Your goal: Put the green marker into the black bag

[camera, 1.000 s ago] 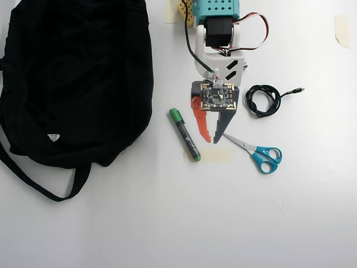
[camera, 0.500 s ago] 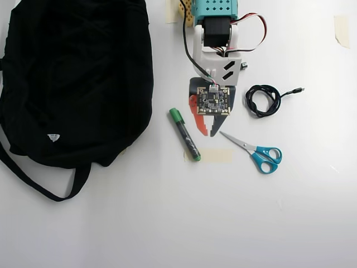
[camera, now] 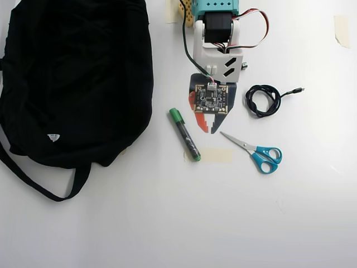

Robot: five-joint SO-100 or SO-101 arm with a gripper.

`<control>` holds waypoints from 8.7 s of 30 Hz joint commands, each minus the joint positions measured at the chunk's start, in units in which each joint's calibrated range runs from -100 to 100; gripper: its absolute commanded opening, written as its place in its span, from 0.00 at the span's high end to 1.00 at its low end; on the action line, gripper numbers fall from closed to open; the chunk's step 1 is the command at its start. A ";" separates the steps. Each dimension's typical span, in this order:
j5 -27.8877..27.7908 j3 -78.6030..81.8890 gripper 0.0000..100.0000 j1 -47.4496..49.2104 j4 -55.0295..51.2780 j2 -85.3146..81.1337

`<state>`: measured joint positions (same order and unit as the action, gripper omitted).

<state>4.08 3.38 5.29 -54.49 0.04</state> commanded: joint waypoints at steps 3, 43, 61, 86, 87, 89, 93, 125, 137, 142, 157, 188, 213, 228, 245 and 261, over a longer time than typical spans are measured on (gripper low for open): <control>0.80 -2.48 0.97 0.32 -2.96 -1.70; 0.33 -2.84 0.97 0.77 -10.80 -1.70; 0.33 -2.84 0.97 0.77 -11.15 -1.70; 0.33 -2.84 0.97 0.77 -11.15 -1.70; 0.33 -2.84 0.97 0.77 -11.15 -1.70; 0.33 -2.66 0.97 0.77 -11.15 -1.70; 0.33 -2.03 0.97 0.69 -11.15 -1.70; 0.27 -1.85 0.97 0.62 -11.15 -1.12; 0.22 -1.85 0.97 0.54 -13.13 -0.62; -2.56 -1.85 0.97 0.17 -13.13 -0.54; -7.43 -1.76 0.97 -0.88 -17.18 -0.46; -15.25 1.65 0.97 -6.86 -16.92 -0.37; -23.69 2.01 0.97 -9.33 -15.71 2.53; -26.26 2.91 0.97 -9.63 -14.07 2.70; -29.20 1.92 0.97 -10.83 -11.66 6.02; -28.57 1.83 0.97 -10.83 -8.73 8.92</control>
<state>-24.69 6.68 -5.66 -63.93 9.42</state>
